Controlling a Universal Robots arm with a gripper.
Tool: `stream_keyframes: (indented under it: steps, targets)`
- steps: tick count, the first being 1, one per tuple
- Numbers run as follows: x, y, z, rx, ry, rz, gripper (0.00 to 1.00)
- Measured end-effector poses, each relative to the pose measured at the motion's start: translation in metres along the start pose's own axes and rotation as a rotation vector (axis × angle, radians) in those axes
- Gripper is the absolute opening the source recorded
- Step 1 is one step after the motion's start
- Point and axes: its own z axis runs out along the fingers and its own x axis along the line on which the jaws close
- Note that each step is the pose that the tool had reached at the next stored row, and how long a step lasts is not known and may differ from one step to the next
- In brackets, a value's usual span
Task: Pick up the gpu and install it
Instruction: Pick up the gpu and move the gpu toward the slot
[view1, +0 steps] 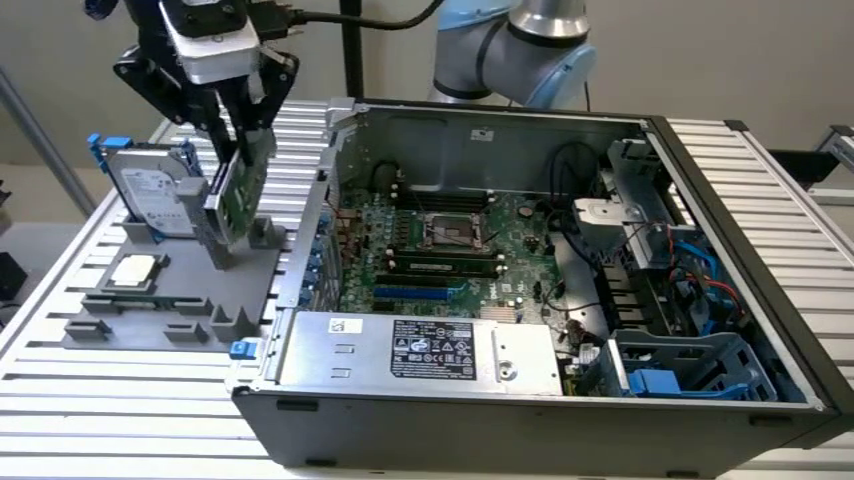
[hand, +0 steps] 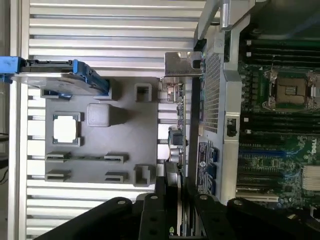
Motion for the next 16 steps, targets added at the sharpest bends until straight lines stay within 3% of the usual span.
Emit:
stream_keyframes:
  steps: [7, 16]
  targets:
    - [-0.032, -0.0066, -0.0299, 0.0, 0.0098, 0.0, 0.0]
    - [-0.072, -0.0081, -0.0321, -0.0001, 0.0148, 0.001, 0.0]
